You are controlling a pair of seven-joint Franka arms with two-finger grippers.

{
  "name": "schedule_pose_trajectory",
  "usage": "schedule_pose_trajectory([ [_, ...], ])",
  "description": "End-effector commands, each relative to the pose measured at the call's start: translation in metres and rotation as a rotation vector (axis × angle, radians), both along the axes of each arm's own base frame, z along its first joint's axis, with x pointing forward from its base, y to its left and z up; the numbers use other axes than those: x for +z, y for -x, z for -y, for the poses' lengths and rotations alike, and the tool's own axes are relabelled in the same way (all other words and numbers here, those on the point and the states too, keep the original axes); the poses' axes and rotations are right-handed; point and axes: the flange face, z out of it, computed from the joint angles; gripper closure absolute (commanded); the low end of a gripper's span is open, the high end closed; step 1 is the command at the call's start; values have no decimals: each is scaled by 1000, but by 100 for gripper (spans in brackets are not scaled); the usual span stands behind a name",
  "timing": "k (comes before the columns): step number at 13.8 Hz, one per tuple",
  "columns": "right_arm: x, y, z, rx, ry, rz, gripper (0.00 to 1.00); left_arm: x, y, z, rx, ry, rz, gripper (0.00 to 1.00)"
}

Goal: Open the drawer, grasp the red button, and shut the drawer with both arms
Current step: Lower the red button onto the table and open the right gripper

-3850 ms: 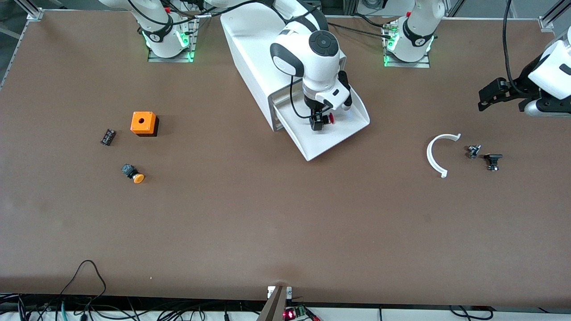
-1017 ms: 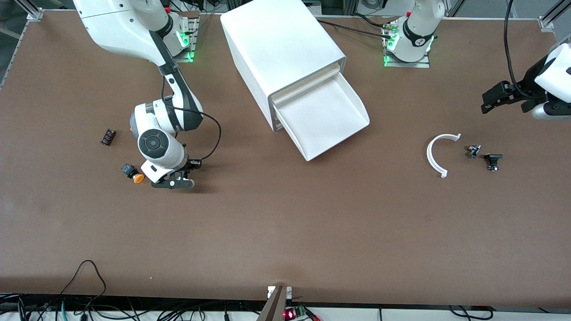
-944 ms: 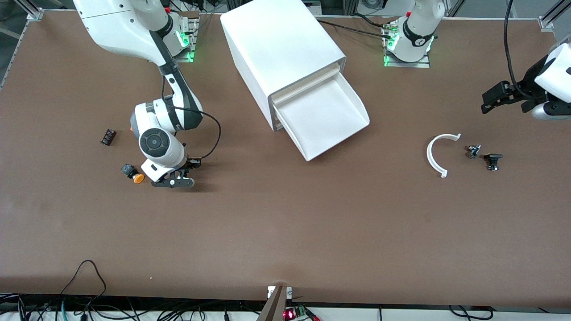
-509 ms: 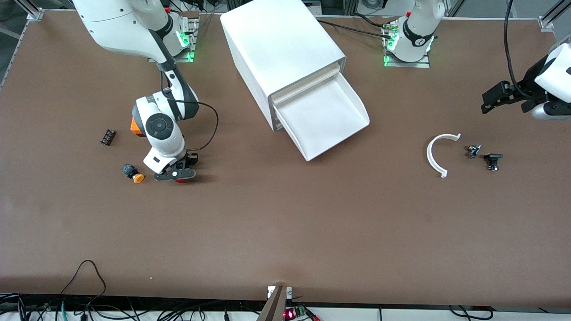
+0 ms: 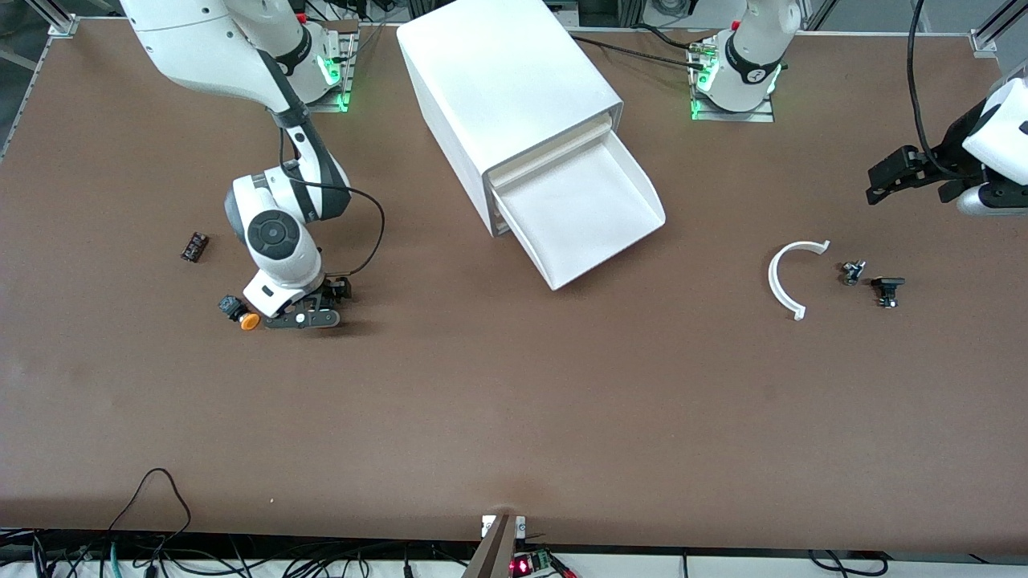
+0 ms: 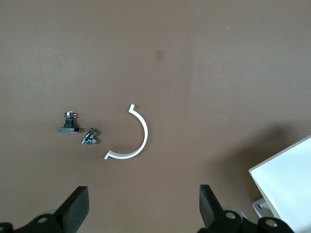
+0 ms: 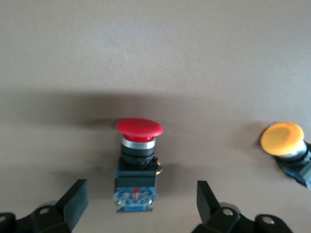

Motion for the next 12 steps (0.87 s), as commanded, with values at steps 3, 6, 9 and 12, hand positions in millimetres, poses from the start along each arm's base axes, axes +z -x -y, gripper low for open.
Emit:
schedule_pose_trajectory([
  [3, 94, -28, -16, -110, -58, -55, 0, 6, -3, 1, 9, 3, -3, 0],
  [6, 147, -39, -15, -122, -59, -48, 0, 8, -4, 1, 9, 3, 2, 0],
  [9, 207, -44, -15, -134, -53, -59, 0, 2, -7, 3, 7, 4, -10, 0],
  [12, 271, -41, 13, -173, -59, -42, 0, -1, -10, -1, 21, 67, -16, 0],
])
